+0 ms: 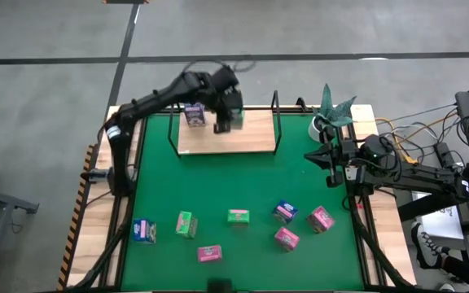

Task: Stack cereal on shelf
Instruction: Put the top green cereal box on the shelf

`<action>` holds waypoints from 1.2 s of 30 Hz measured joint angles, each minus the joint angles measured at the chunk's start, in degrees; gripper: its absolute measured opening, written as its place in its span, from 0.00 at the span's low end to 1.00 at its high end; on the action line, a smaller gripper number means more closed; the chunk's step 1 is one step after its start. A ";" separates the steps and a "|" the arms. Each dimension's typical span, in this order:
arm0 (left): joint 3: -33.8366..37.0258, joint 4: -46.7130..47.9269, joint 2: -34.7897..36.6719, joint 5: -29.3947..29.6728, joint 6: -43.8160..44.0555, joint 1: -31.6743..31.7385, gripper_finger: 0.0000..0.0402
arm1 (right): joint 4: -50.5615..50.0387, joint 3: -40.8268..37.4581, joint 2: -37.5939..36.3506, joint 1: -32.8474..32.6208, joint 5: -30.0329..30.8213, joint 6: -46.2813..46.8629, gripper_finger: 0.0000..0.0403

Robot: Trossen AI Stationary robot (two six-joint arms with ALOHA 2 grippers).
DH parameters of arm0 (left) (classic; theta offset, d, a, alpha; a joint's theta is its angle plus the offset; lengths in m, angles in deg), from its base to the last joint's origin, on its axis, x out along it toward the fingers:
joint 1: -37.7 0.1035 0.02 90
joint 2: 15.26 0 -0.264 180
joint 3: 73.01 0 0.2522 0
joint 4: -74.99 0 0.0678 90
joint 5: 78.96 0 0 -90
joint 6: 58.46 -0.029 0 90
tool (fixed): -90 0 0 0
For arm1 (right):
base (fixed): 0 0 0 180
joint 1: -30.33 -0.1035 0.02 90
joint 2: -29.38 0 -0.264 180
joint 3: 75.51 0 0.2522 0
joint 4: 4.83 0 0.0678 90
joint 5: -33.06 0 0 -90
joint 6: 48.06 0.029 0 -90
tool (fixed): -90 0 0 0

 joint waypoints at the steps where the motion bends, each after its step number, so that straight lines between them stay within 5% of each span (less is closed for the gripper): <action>1: 0.45 -0.09 0.00 -0.08 -0.01 1.41 0.32 | -0.30 0.00 0.00 0.00 -0.01 -0.01 0.02; 12: 5.07 -5.49 0.00 -4.37 -2.77 7.60 0.32 | -0.59 0.00 0.00 0.00 0.01 0.51 0.02; 36: 11.44 -11.11 -0.11 -4.13 -1.48 8.68 0.32 | -0.63 0.00 0.00 0.00 0.01 0.64 0.02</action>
